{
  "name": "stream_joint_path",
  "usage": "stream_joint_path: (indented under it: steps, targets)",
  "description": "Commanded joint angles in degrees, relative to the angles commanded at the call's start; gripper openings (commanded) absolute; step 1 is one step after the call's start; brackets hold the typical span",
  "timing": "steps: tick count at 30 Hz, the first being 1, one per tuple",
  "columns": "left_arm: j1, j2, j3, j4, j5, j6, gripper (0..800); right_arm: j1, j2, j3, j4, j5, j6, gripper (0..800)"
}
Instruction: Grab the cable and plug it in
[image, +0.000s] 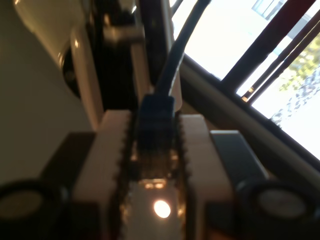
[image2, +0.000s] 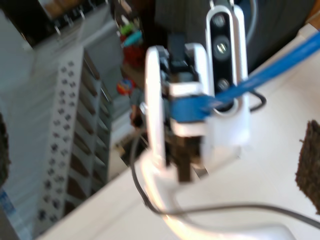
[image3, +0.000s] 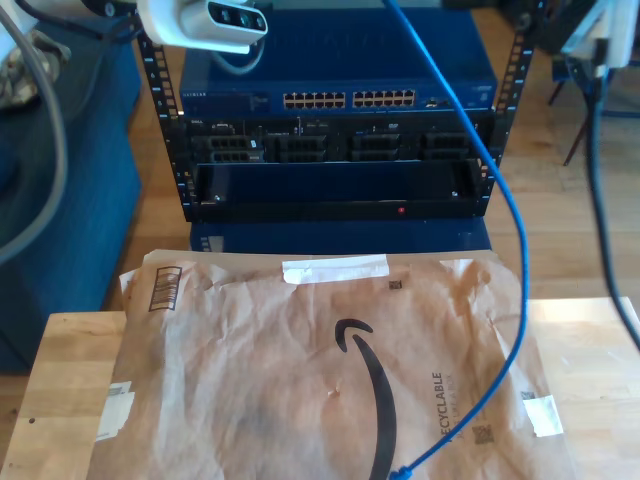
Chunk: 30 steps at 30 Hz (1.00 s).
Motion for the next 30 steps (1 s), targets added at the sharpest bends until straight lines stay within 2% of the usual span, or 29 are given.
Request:
stream_joint_path:
  steps: [9, 15, 23, 26, 30]
  targets:
    - [0.0, 0.09, 0.7, -0.18, 0.62, -0.09, 34, 5.89, -0.09, 4.84, -0.09, -8.09, -5.63, 796]
    - [0.35, 0.09, 0.97, -0.18, 0.7, -0.09, 36, 6.51, -0.09, 6.15, 0.0, -10.73, -5.98, 791]
    - [0.35, 0.0, 1.23, -0.88, 1.58, -0.09, 36, 6.77, -0.09, 6.42, 0.44, -12.04, -5.8, 645]
    - [0.35, 0.0, 1.23, -0.88, 1.58, -0.09, 45, 6.77, 0.0, 6.42, 3.87, -12.04, -5.89, 506]
    - [0.35, -0.09, 1.23, -0.97, 1.93, 0.0, 46, 6.77, 0.09, 6.42, 4.66, -12.04, -5.89, 498]
